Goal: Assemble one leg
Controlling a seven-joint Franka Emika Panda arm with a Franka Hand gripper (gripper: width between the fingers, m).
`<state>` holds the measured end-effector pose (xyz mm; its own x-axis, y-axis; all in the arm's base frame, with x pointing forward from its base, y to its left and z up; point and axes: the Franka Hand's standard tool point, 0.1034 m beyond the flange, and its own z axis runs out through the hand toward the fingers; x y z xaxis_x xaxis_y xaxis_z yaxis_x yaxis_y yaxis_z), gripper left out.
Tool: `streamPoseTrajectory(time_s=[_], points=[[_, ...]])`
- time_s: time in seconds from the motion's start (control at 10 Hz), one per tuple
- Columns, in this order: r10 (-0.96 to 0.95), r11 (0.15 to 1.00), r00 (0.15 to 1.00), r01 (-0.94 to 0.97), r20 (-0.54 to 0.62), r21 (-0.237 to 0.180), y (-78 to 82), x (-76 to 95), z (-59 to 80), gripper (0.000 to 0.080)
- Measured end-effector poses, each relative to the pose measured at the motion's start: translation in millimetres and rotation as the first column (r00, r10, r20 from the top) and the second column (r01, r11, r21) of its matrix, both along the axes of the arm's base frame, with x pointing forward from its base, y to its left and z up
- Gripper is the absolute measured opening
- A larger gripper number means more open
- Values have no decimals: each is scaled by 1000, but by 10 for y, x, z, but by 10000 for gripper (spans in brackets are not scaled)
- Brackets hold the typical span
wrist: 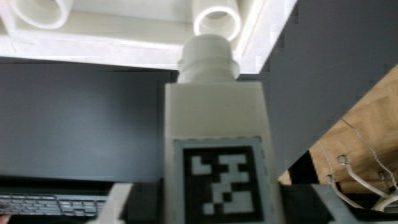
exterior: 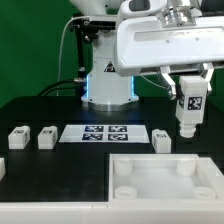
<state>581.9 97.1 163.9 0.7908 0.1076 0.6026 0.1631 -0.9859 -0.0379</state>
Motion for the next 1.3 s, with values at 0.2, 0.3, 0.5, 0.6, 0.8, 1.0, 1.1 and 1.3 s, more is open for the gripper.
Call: streamPoseTrajectory(time_s=[0.2, 0.3, 0.5, 0.6, 0.8, 1.0, 1.1, 1.3], points=[[0, 1000, 1000, 0, 1, 0, -4, 12, -27, 291], [-5, 1000, 1000, 4, 30, 4, -24, 125, -47, 291], [-14, 1000, 999, 13, 38, 24, 11, 387, -166, 291], [-16, 999, 999, 15, 28, 30, 29, 424, -288, 291], [-20, 999, 1000, 21, -12, 36, 45, 377, -565, 291], [-22, 999, 999, 24, -34, 37, 38, 340, -693, 291], [-22, 999, 999, 24, -40, 37, 40, 329, -724, 291], [-23, 999, 999, 25, -41, 41, 71, 348, -730, 291]])
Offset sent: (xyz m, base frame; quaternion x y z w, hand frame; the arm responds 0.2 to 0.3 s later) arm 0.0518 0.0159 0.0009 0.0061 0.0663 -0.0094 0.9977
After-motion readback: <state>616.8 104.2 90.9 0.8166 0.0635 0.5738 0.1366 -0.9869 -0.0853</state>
